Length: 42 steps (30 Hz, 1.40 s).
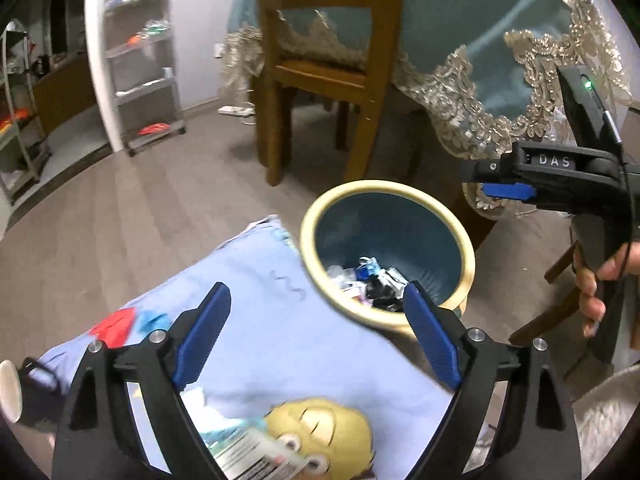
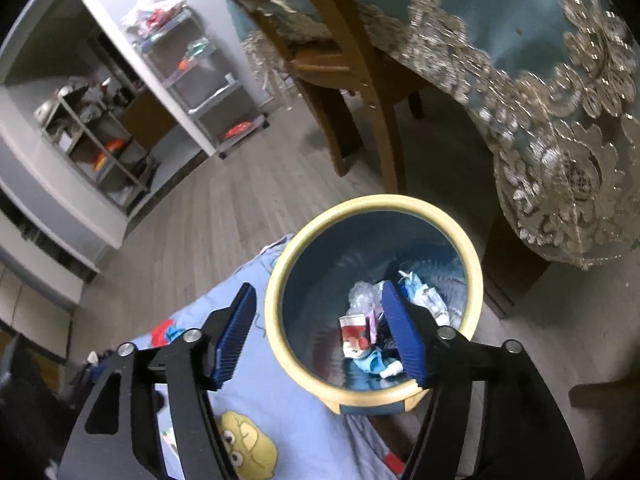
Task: Collect trash
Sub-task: 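Move both open grippers back over the cloth toward the medicine box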
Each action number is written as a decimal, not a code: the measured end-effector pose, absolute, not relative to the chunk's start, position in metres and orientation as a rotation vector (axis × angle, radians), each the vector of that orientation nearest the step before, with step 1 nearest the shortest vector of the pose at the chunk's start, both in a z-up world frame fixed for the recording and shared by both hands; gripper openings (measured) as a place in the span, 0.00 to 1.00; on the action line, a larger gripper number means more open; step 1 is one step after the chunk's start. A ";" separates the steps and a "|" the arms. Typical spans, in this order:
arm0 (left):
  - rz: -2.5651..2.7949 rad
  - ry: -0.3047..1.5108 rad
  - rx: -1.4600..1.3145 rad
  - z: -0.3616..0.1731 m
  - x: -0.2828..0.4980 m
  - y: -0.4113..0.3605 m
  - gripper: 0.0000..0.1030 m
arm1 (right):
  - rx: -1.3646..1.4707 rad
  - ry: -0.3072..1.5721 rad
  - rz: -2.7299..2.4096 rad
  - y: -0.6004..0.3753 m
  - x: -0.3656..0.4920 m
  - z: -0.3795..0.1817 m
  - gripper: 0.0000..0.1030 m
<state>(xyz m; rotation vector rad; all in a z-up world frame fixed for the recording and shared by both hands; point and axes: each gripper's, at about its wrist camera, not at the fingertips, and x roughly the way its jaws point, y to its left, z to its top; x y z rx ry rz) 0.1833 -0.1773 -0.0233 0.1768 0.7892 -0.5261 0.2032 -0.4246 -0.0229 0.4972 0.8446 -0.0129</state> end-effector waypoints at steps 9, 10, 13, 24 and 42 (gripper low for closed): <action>-0.433 0.766 0.168 0.005 0.129 -0.105 0.89 | 0.400 0.849 0.070 -0.367 0.176 -0.004 0.80; -0.424 0.769 0.167 0.005 0.125 -0.097 0.89 | 0.396 0.848 0.086 -0.358 0.171 -0.003 0.80; -0.388 0.770 0.173 0.006 0.109 -0.072 0.90 | 0.409 0.860 0.129 -0.336 0.162 -0.004 0.81; -0.374 0.862 0.180 -0.051 0.092 -0.022 0.94 | 0.344 0.959 0.156 -0.275 0.147 -0.028 0.87; -0.468 1.011 0.550 -0.170 0.118 -0.093 0.93 | 0.389 1.026 0.143 -0.277 0.172 -0.053 0.89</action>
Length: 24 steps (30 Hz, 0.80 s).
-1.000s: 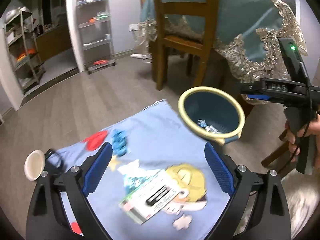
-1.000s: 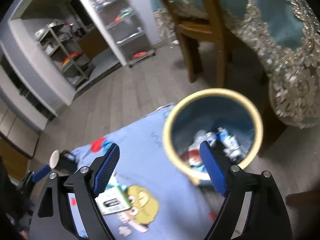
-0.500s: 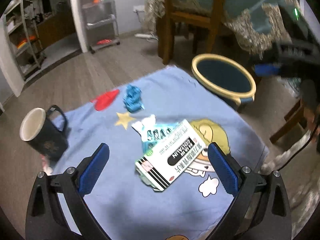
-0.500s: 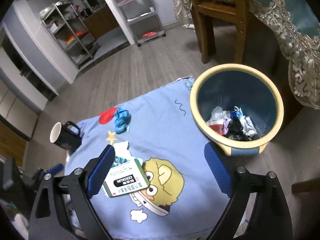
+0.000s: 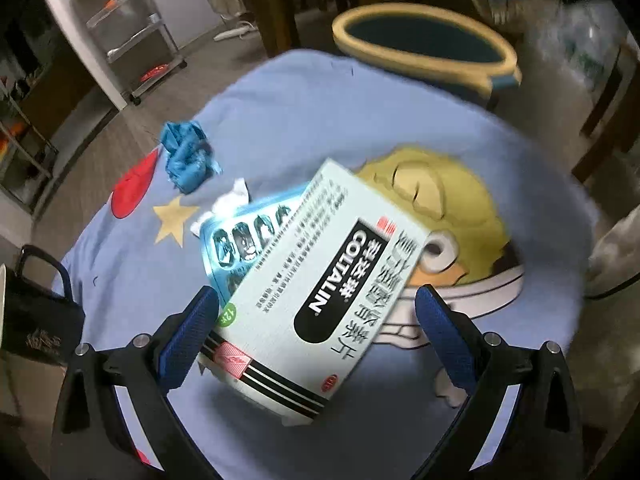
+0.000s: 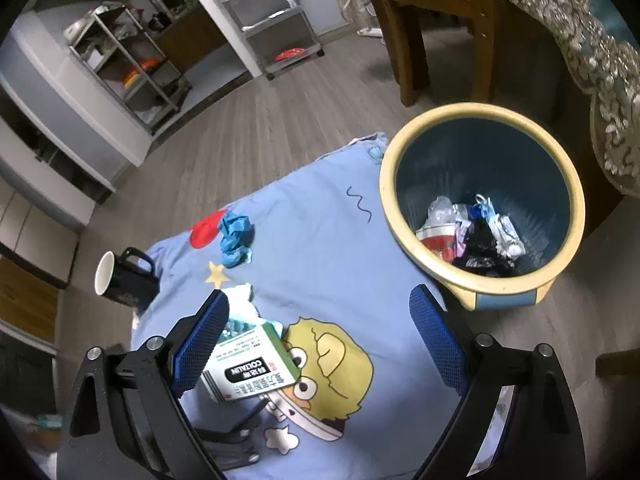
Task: Collect trash
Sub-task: 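Move both open grippers back over the cloth toward the medicine box, then grasp the white COLTALIN box with the left gripper while right gripper grasps the blue blister card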
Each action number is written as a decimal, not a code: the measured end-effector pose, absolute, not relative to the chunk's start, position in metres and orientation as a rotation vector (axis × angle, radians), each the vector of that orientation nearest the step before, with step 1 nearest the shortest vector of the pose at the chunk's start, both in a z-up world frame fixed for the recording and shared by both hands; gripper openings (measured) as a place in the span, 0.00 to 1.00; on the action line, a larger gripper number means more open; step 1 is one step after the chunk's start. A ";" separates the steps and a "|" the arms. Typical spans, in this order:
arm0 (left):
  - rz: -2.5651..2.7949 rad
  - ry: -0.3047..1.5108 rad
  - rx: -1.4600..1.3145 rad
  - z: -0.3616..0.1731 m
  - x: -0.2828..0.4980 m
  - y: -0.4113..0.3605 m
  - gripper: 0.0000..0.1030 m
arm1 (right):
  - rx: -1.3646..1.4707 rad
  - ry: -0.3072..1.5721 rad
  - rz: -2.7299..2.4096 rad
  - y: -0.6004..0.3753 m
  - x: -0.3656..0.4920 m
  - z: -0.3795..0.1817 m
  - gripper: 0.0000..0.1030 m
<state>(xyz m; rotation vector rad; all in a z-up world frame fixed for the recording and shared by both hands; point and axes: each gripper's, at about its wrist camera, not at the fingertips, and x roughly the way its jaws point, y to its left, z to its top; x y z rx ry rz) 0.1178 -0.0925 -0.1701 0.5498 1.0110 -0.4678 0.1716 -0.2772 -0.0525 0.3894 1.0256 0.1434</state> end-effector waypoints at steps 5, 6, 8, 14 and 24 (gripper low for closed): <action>-0.466 1.013 0.593 -0.171 0.114 -0.095 0.84 | 0.392 1.032 0.146 -0.280 0.173 -0.054 0.89; -0.466 1.013 0.585 -0.168 0.115 -0.092 0.80 | 0.391 1.032 0.148 -0.279 0.174 -0.054 0.89; -0.469 1.024 0.536 -0.157 0.116 -0.087 0.75 | 0.384 1.033 0.150 -0.279 0.174 -0.053 0.89; -0.462 1.074 0.299 -0.119 0.125 -0.050 0.16 | 0.339 1.062 0.164 -0.269 0.175 -0.060 0.89; -0.386 1.094 0.201 -0.131 0.137 -0.022 0.78 | 0.234 1.071 0.199 -0.249 0.173 -0.059 0.89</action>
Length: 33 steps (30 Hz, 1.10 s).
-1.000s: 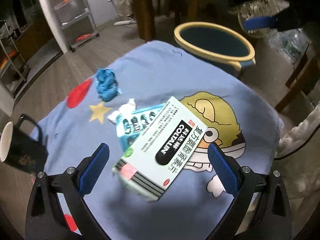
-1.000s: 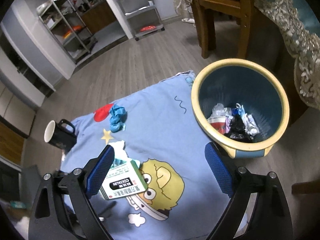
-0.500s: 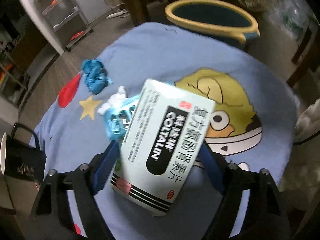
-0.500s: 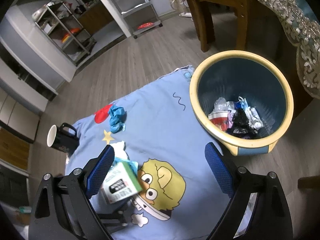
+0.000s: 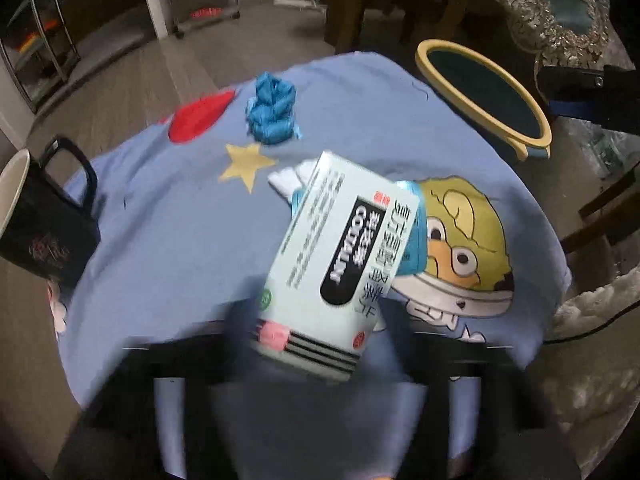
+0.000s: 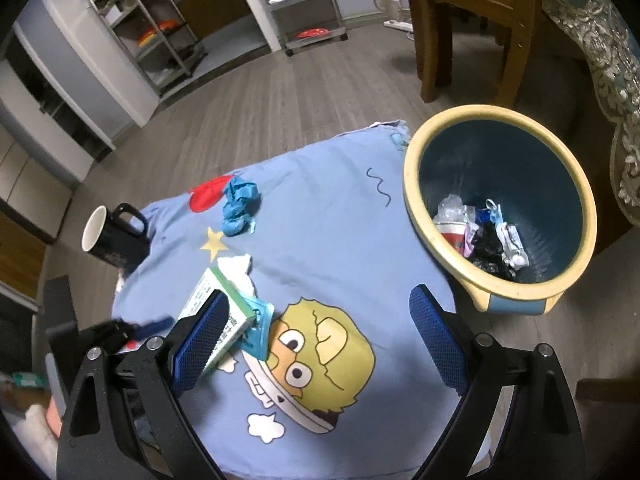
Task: Collect trash
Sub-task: 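Grasp the white COLTALIN box with the left gripper while right gripper grasps the blue blister card, then carry the box and blister card with both grippers over the wastebasket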
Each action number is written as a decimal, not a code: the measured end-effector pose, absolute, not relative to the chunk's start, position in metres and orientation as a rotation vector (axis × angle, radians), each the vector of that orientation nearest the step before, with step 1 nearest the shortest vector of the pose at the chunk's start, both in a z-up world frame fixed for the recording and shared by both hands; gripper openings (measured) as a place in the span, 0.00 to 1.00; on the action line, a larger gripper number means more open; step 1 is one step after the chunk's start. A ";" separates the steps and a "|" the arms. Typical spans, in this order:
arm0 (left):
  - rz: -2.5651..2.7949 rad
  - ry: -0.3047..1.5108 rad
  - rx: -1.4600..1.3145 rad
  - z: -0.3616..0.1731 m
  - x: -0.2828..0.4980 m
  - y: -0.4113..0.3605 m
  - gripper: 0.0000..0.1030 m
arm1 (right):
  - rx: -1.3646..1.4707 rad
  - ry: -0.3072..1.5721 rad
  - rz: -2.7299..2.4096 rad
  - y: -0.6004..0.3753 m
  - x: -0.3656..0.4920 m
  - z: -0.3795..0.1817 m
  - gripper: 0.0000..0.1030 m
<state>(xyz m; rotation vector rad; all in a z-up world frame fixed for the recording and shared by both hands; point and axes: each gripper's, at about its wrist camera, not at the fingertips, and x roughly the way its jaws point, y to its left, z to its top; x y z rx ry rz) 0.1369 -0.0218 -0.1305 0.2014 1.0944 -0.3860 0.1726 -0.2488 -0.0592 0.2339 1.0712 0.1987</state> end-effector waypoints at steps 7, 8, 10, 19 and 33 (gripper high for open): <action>-0.408 1.108 0.330 -0.156 0.147 -0.051 0.88 | 0.224 1.084 0.199 -0.249 0.174 -0.063 0.89; -0.408 1.122 0.363 -0.164 0.148 -0.054 0.88 | 0.216 1.086 0.198 -0.248 0.174 -0.063 0.89; -0.416 1.128 0.397 -0.169 0.146 -0.056 0.80 | 0.196 1.097 0.198 -0.246 0.175 -0.067 0.89; -0.321 1.090 0.196 -0.136 0.157 -0.007 0.73 | 0.067 1.184 0.360 -0.198 0.184 -0.102 0.89; -0.260 1.122 0.165 -0.139 0.167 0.013 0.73 | 0.316 1.304 0.460 -0.183 0.210 -0.173 0.26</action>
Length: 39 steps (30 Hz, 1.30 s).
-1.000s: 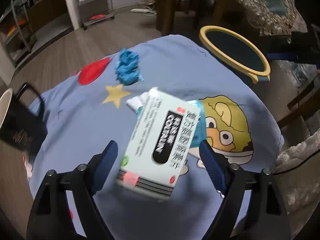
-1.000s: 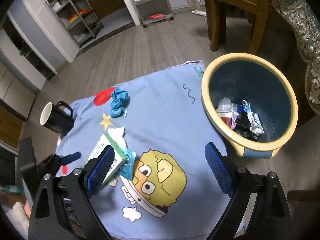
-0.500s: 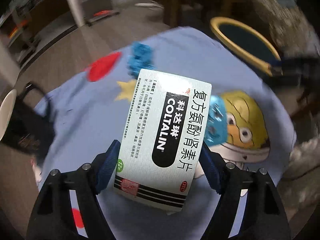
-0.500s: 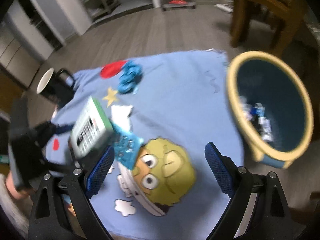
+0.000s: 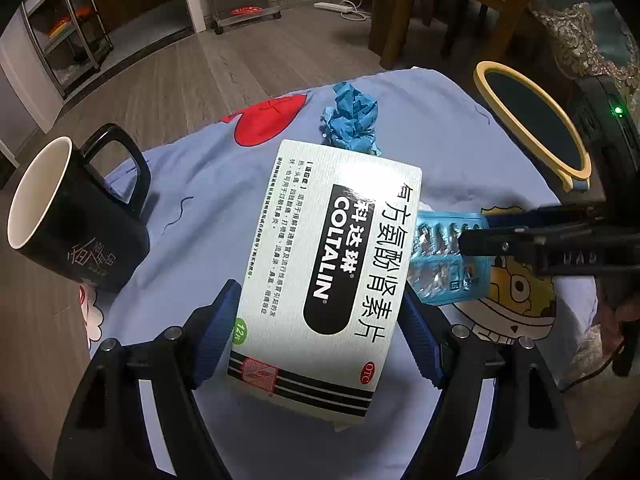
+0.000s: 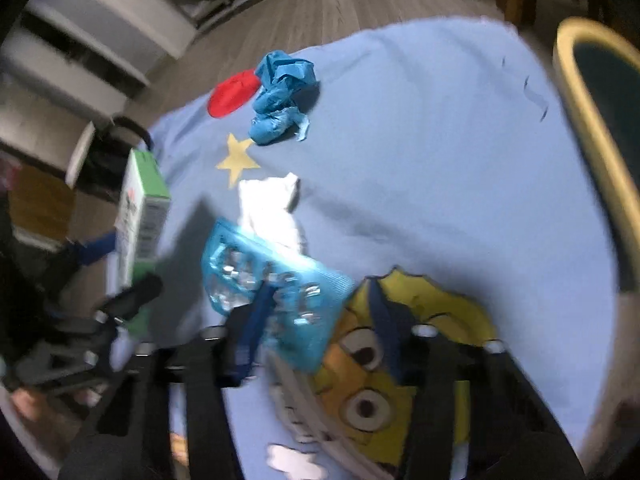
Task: Collect trash
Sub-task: 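Carry the box and blister card with both grippers over the wastebasket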
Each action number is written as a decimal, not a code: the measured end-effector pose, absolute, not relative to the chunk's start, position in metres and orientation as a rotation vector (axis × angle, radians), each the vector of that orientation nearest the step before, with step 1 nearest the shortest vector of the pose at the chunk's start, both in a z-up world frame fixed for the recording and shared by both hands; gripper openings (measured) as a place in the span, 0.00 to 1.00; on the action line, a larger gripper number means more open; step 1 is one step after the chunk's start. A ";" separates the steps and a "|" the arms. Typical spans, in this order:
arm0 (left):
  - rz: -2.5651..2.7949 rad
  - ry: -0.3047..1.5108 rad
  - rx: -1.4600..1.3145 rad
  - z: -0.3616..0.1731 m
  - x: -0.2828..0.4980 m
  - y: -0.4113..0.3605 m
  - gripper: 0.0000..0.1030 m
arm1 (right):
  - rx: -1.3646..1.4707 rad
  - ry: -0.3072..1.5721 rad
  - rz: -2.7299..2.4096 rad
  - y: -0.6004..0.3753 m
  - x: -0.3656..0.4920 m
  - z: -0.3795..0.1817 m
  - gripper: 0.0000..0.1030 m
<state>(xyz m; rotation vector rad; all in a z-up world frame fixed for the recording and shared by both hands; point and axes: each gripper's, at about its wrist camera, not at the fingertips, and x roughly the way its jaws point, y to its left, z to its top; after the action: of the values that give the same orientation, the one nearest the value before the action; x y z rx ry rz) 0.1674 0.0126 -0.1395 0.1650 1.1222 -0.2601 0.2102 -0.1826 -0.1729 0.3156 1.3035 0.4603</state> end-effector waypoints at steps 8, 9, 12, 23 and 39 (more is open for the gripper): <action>-0.258 1.113 0.137 -0.132 0.166 0.017 0.73 | 0.445 1.257 0.505 -0.200 0.202 -0.143 0.21; -0.266 1.100 0.132 -0.127 0.166 0.015 0.73 | 0.428 1.252 0.475 -0.205 0.199 -0.133 0.21; -0.291 1.051 0.136 -0.109 0.163 0.004 0.71 | 0.372 1.226 0.404 -0.223 0.196 -0.102 0.21; -0.378 1.045 0.253 -0.101 0.150 -0.049 0.26 | 0.411 1.019 0.188 -0.351 0.182 -0.030 0.21; -0.259 1.195 0.302 -0.155 0.166 -0.024 0.21 | 0.465 1.011 0.235 -0.354 0.199 -0.036 0.21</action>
<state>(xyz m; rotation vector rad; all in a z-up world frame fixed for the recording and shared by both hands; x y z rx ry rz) 0.1660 -0.0235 -0.1551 0.3016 1.1946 -0.2592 0.1990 -0.3537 -0.0358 0.4655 1.0113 0.2347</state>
